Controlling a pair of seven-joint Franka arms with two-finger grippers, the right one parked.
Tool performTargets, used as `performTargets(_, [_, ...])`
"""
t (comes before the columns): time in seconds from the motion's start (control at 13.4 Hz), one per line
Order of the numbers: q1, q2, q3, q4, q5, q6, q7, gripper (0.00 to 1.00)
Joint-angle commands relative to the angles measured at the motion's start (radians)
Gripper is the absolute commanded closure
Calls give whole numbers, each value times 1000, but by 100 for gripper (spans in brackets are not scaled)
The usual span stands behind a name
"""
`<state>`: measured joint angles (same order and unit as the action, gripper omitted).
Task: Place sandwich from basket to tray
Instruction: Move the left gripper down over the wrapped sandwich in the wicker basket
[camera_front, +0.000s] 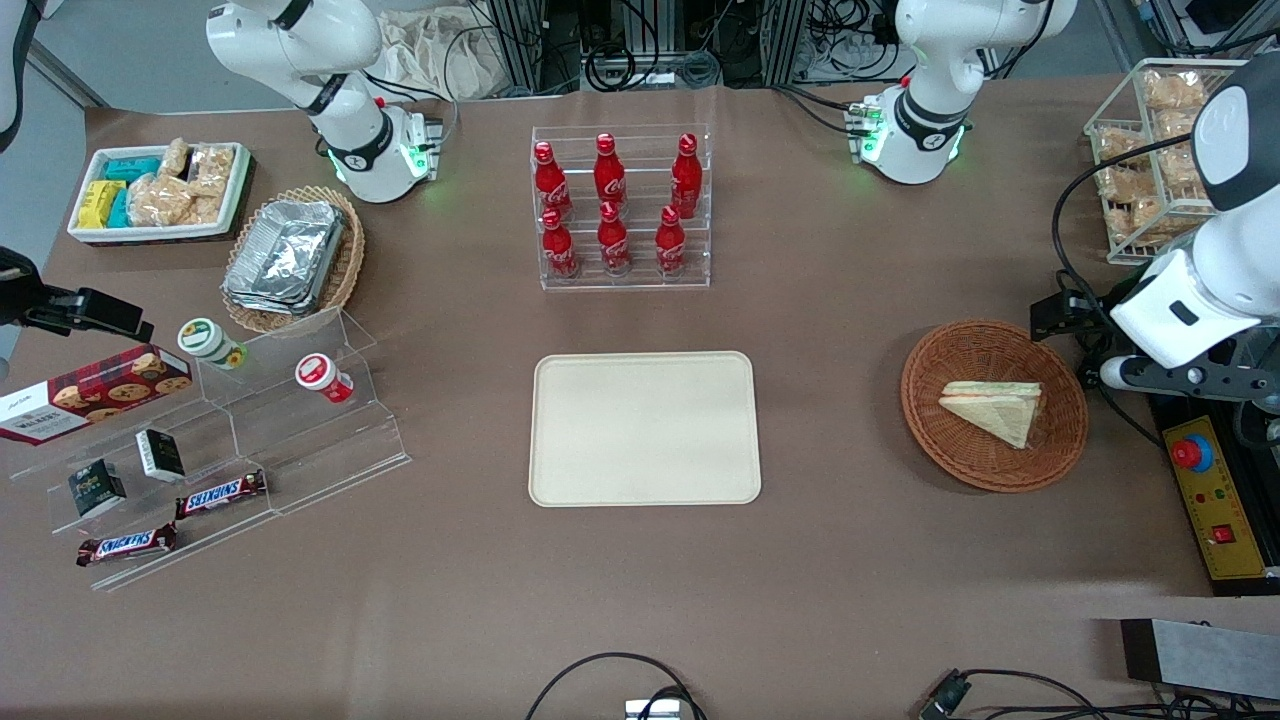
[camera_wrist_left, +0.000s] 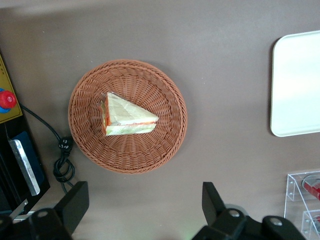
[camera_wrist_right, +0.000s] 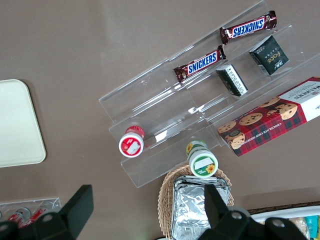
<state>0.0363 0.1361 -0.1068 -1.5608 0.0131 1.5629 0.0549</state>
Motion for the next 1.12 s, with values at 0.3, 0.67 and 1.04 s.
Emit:
performTargets(0.3, [8, 14, 10, -5, 7, -42, -44, 0])
performTargets(0.67, [8, -21, 49, -278, -10, 256, -450, 0])
performTargets(1.04, [10, 69, 73, -395, 2, 506, -751, 0])
